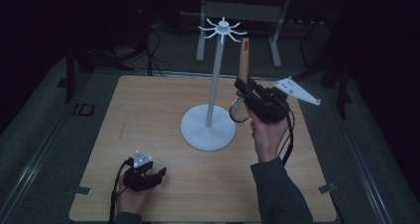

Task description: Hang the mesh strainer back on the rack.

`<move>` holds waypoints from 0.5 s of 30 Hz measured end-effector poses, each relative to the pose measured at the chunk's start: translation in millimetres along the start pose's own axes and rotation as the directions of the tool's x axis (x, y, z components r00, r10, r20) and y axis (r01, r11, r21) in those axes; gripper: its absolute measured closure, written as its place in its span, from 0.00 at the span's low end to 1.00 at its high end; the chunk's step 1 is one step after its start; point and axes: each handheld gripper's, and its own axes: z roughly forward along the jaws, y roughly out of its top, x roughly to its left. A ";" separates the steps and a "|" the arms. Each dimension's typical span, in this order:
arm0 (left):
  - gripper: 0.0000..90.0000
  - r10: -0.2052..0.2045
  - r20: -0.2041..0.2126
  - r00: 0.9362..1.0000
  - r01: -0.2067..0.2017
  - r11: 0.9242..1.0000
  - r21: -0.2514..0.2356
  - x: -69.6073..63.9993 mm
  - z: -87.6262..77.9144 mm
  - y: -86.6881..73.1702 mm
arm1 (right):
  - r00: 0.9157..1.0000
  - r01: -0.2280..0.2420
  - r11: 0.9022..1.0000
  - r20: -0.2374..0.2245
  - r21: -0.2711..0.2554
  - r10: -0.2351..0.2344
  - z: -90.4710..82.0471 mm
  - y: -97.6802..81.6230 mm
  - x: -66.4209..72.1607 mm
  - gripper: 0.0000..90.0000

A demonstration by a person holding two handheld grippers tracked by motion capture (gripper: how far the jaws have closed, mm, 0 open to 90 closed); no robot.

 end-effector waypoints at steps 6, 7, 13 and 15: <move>0.47 0.000 -0.001 1.000 -0.001 1.000 -0.002 0.1 -0.3 -0.1 | 1.000 -0.013 1.000 -0.006 -0.004 0.013 1.6 2.8 -1.1 0.77; 0.47 0.000 -0.001 1.000 0.000 1.000 -0.002 0.3 -0.3 -0.1 | 1.000 -0.015 1.000 -0.009 -0.004 0.015 2.2 3.1 -1.2 0.77; 0.47 -0.001 -0.002 1.000 0.001 1.000 -0.003 0.6 -0.6 -0.1 | 0.999 -0.026 1.000 -0.019 -0.006 0.026 6.2 4.0 -2.1 0.77; 0.47 -0.001 -0.003 1.000 0.001 1.000 -0.003 0.7 -0.7 -0.1 | 0.999 -0.030 1.000 -0.022 -0.008 0.030 7.2 3.9 -2.0 0.77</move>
